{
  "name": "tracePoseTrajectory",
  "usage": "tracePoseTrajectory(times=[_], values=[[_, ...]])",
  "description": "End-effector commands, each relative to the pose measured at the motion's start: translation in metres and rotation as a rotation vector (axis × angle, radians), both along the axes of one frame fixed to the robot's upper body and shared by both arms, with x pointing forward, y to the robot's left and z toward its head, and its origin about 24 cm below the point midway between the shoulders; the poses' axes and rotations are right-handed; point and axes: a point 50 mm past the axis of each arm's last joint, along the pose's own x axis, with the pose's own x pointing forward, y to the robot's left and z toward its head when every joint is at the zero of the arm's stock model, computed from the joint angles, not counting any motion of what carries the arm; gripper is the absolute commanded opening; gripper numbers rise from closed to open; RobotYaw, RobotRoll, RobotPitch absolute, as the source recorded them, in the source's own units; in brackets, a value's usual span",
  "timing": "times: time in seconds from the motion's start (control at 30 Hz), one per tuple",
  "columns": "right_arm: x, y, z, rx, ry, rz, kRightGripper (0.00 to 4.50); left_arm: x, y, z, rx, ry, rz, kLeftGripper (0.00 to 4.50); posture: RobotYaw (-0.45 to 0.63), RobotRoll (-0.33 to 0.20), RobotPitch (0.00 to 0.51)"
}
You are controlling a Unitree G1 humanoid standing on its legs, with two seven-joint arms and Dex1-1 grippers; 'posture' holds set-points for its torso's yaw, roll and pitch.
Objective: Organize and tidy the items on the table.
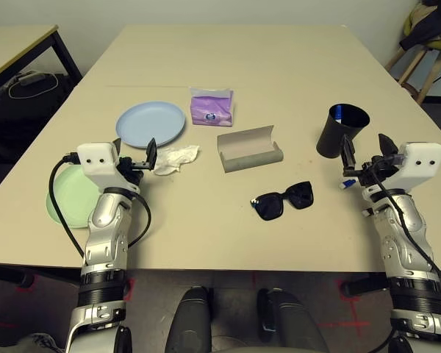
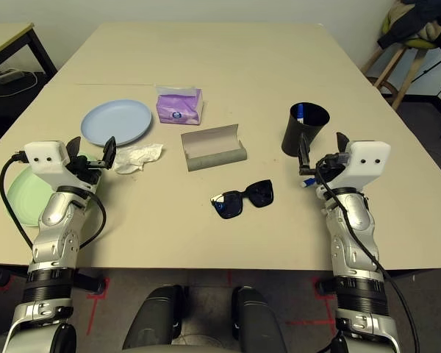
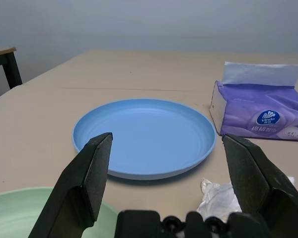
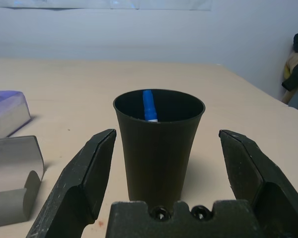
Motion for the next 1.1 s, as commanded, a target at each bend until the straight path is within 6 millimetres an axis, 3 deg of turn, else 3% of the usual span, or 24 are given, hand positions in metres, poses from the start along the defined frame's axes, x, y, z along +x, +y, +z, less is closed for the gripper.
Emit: tracePoseTrajectory(times=[0.03,0.57,0.8,1.1], values=[[-0.002,-0.003,0.000,0.009,0.002,-0.017,4.50,0.000,0.001,0.000,0.004,0.010,-0.006,4.46,0.13,0.000,0.090],[0.006,0.008,0.002,0.006,-0.004,0.042,4.50,0.000,0.006,0.001,0.007,0.015,0.005,4.46,0.13,0.000,0.075],[0.007,0.013,0.004,0.020,0.007,0.212,4.50,0.001,-0.001,0.001,0.006,0.021,-0.013,4.46,0.12,0.000,0.065],[0.007,0.009,0.010,-0.021,0.026,0.406,4.50,-0.008,0.005,0.004,0.023,0.030,-0.018,4.46,0.17,0.000,0.073]])
